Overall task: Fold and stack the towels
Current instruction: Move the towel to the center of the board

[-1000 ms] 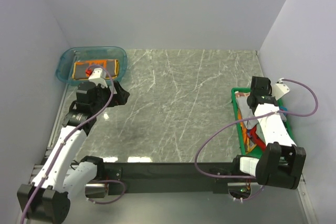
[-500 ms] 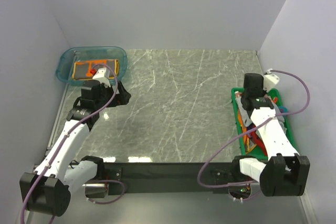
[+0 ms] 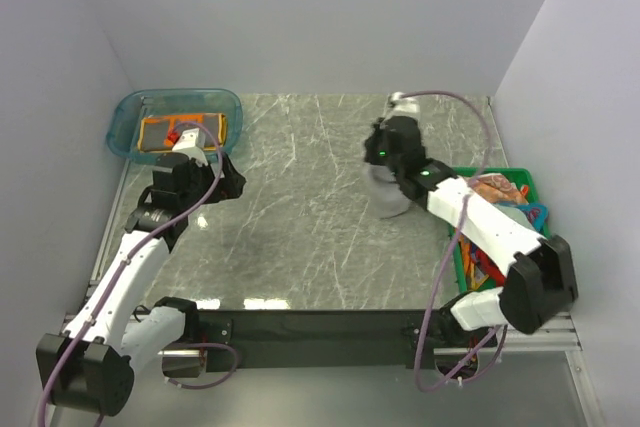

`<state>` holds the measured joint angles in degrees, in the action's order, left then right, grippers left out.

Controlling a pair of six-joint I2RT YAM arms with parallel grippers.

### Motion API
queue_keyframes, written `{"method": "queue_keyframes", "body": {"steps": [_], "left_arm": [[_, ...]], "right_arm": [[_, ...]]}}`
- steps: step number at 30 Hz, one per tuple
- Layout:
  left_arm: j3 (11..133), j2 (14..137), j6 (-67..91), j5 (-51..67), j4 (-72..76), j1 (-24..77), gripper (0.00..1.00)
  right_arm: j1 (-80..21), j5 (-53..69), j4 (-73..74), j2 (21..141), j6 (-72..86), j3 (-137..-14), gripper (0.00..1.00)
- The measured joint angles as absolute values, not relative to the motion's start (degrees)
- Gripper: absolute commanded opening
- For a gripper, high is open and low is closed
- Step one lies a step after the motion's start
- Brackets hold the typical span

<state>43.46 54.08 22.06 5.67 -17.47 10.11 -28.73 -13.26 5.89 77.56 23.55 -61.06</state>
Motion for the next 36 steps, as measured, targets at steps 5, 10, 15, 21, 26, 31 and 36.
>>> {"method": "queue_keyframes", "body": {"steps": [5, 10, 15, 21, 26, 31, 36], "left_arm": [[43.5, 51.8, 22.2, 3.6, -17.6, 10.1, 0.98], [43.5, 49.5, 22.2, 1.8, -18.2, 10.1, 0.98], [43.5, 48.2, 22.4, 1.4, -18.3, 10.1, 0.98], [43.5, 52.1, 26.5, 2.8, -18.3, 10.1, 0.98], [43.3, 59.8, 32.9, 5.1, -18.0, 10.3, 0.91], [43.8, 70.5, 37.9, 4.4, -15.2, 13.0, 0.79], [51.6, 85.1, 38.7, -0.3, -15.3, 19.2, 0.75]], "right_arm": [[-40.0, -9.5, 3.0, 88.8, 23.4, -65.6, 0.00], [-51.2, -5.9, 3.5, 97.4, 23.1, -66.7, 0.40], [-60.4, -5.5, 7.8, 97.3, 21.3, -66.5, 0.82], [-59.3, -10.3, 10.4, 85.5, 20.3, -58.9, 0.79], [-46.9, -11.6, 8.6, 78.4, 22.3, -53.6, 0.74], [-36.8, -8.7, 5.4, 77.8, 26.5, -46.5, 0.72], [-34.3, -6.0, 3.5, 81.6, 29.0, -44.6, 0.70]]}}
